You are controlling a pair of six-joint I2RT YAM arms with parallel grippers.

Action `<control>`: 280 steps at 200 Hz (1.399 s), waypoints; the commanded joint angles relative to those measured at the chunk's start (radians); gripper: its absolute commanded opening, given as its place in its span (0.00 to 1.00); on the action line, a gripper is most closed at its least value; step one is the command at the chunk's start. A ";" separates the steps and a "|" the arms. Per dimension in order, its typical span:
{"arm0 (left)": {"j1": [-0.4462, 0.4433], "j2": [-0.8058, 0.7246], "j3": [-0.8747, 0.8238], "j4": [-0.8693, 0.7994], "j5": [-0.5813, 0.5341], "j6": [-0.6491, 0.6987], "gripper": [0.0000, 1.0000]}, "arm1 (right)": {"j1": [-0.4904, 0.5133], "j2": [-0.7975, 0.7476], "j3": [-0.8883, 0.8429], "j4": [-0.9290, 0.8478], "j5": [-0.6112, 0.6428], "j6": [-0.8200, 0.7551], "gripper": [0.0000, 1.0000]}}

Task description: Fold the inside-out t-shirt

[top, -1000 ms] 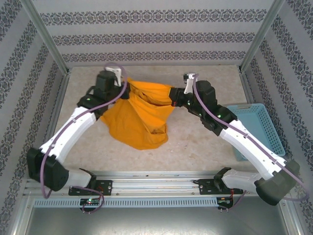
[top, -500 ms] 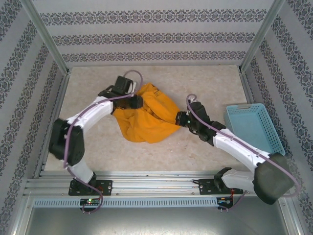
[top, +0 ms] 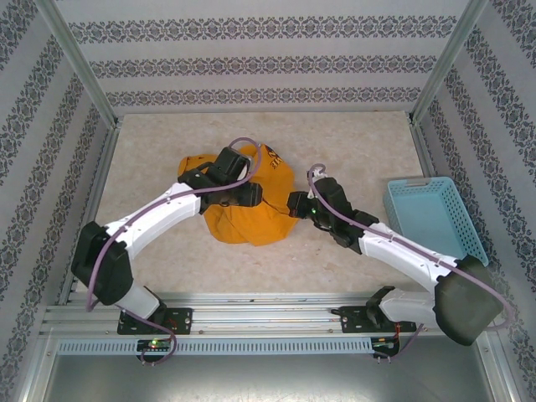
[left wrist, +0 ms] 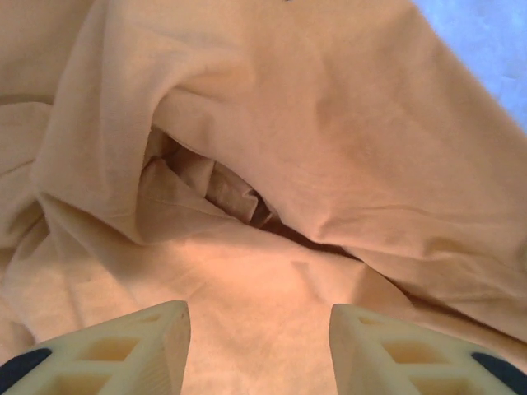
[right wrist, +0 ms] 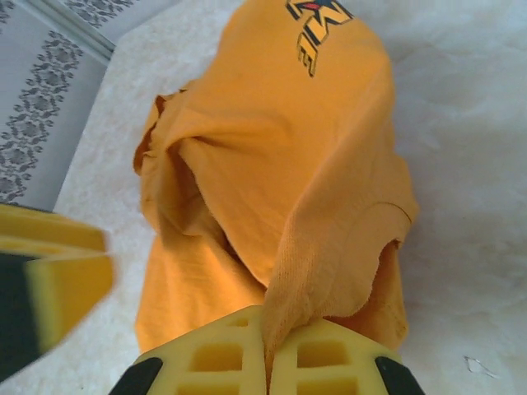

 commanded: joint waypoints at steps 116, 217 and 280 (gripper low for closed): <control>0.005 0.295 0.167 0.001 -0.135 -0.046 0.40 | 0.003 -0.135 -0.075 -0.005 0.129 0.003 0.00; -0.045 0.108 -0.074 0.182 -0.098 -0.055 0.44 | -0.020 -0.110 -0.124 0.065 0.068 0.024 0.00; -0.036 0.215 0.088 0.120 -0.106 -0.027 0.44 | -0.018 -0.154 -0.166 0.050 0.118 0.051 0.00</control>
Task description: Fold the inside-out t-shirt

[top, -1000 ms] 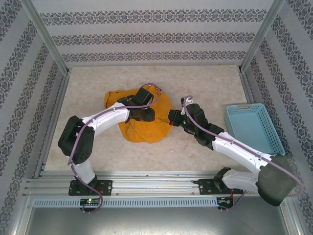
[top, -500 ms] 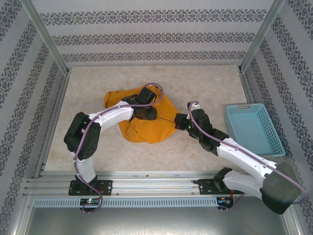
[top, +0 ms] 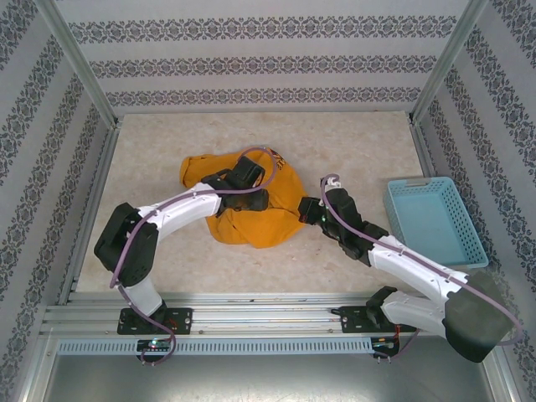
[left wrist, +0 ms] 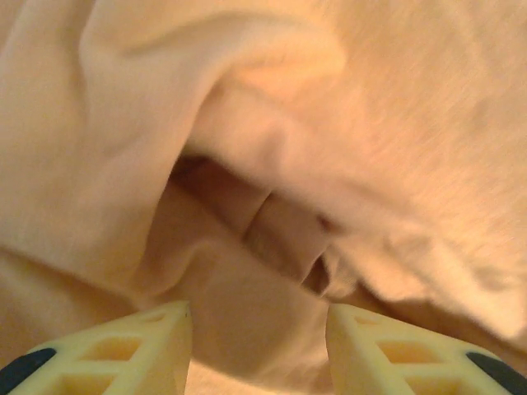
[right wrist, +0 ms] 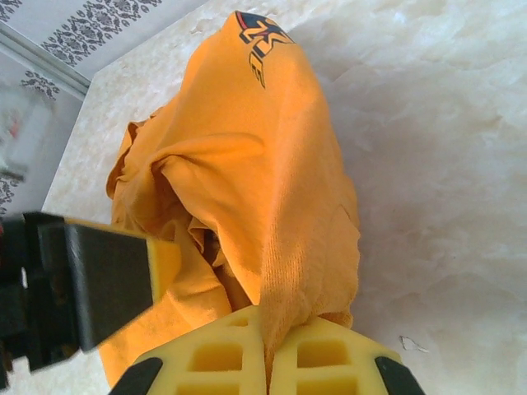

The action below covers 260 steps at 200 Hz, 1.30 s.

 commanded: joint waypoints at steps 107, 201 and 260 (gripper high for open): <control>0.001 0.113 0.148 -0.083 -0.023 0.017 0.33 | -0.007 -0.033 -0.026 0.005 0.042 0.005 0.00; 0.001 0.125 0.141 -0.082 -0.026 0.030 0.24 | -0.009 -0.002 -0.007 0.018 0.025 0.007 0.00; 0.001 0.099 0.149 -0.090 -0.026 0.033 0.07 | -0.019 -0.012 0.002 -0.047 0.067 -0.001 0.00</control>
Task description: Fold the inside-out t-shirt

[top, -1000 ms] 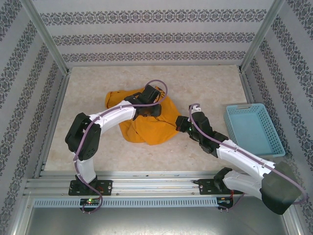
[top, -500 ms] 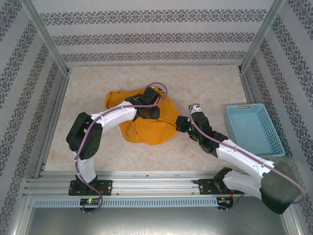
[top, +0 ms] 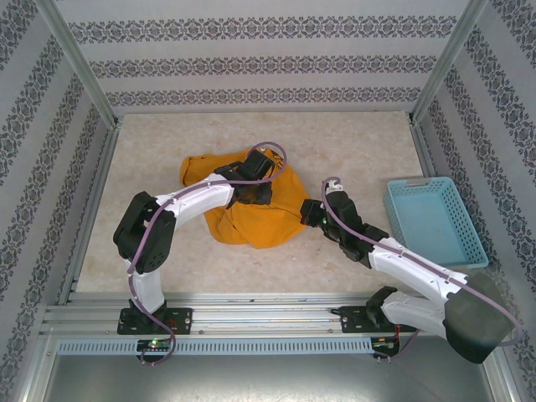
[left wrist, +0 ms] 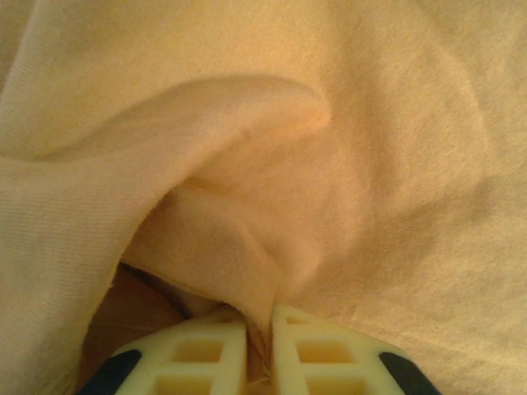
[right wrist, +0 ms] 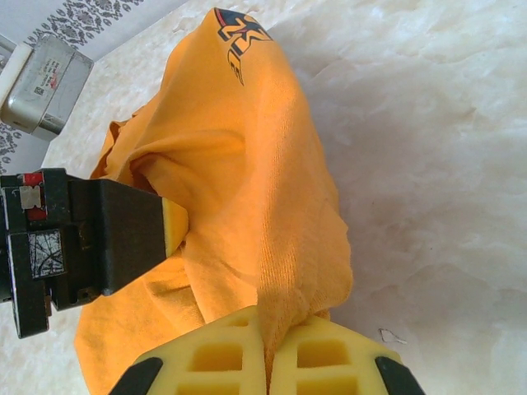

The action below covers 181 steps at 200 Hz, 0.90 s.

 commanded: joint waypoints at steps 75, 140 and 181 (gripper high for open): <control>-0.001 -0.242 -0.104 -0.063 -0.014 -0.012 0.02 | -0.104 0.091 0.025 -0.061 -0.018 0.046 0.00; -0.002 -0.298 -0.147 -0.054 0.050 -0.021 0.03 | -0.084 0.170 0.050 -0.064 -0.004 0.029 0.00; -0.002 -0.405 -0.189 -0.075 0.065 0.013 0.02 | -0.133 0.165 0.062 -0.107 -0.006 0.029 0.00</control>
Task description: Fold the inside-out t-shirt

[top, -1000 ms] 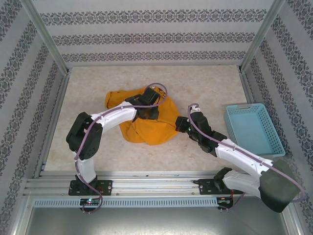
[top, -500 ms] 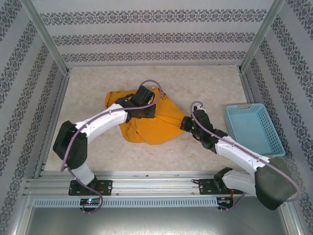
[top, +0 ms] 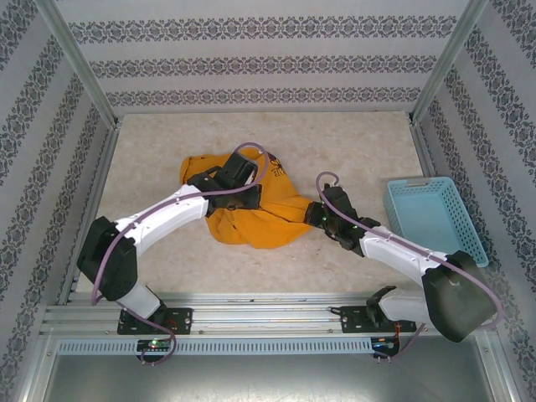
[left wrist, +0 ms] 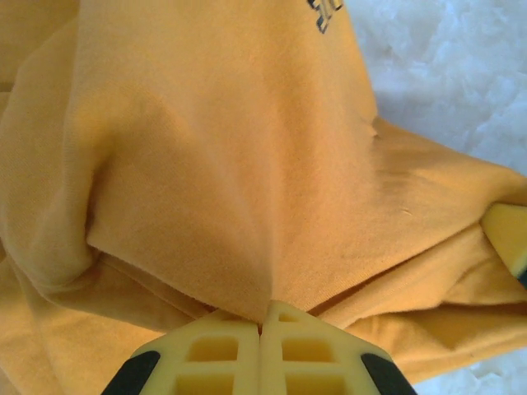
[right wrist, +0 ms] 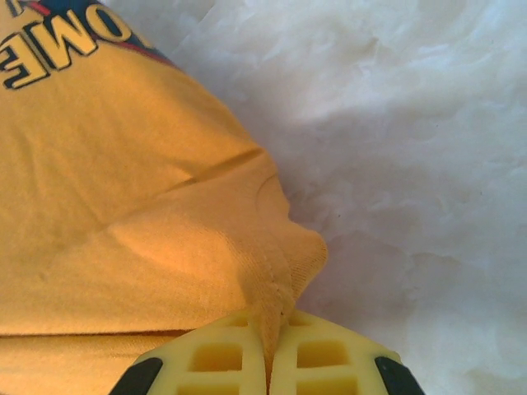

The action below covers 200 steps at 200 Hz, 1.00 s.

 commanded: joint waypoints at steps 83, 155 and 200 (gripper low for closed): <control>0.008 -0.115 -0.136 -0.003 -0.048 0.036 0.34 | 0.076 0.053 0.076 0.040 0.000 -0.065 0.00; 0.000 -0.105 -0.184 0.090 -0.026 0.000 0.41 | 0.066 0.052 0.065 0.052 -0.009 -0.057 0.00; 0.001 -0.006 -0.107 0.105 -0.019 0.012 0.36 | 0.067 0.049 0.062 0.048 -0.008 -0.057 0.00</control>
